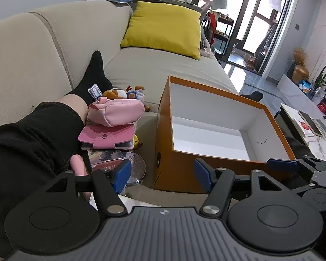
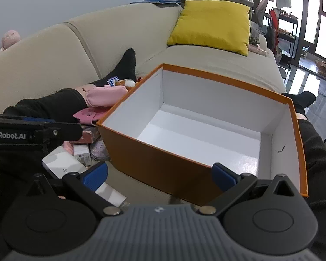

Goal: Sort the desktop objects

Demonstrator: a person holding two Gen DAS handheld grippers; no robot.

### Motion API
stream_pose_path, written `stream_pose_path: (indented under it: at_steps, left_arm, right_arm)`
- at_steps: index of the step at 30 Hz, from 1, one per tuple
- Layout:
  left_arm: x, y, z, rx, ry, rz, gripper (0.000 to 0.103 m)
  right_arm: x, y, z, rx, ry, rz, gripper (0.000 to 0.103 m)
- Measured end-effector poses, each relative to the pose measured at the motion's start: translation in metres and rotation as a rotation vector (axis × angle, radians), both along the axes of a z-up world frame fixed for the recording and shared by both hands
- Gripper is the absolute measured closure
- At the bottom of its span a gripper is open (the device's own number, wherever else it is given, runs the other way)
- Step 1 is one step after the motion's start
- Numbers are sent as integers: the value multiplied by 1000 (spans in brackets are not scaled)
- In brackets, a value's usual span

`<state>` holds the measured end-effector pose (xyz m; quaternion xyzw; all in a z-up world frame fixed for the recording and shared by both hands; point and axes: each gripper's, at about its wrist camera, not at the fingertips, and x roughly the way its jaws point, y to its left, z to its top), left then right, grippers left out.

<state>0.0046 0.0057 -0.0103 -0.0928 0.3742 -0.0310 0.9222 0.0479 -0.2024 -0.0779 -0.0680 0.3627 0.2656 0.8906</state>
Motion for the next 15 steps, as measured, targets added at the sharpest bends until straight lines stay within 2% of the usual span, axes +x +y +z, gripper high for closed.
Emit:
stream_pose_path:
  at_steps: [15]
  left_arm:
    - [2, 3, 1, 7, -4, 4, 28]
  right_arm:
    - [1, 4, -3, -30, 19, 13, 1]
